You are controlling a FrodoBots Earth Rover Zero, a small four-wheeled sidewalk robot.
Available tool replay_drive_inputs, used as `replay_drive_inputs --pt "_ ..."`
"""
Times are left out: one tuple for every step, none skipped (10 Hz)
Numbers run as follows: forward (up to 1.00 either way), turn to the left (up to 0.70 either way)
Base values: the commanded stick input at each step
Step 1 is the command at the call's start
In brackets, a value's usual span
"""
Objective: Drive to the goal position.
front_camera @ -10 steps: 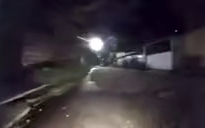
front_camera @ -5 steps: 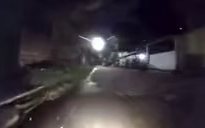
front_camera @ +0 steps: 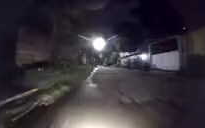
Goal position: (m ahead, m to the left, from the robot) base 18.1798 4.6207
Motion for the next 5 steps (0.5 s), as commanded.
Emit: replay_drive_inputs --pt "0.5 0.0" --pt "0.5 0.0" --pt "0.5 0.0" --pt "0.5 0.0" --pt "0.5 0.0"
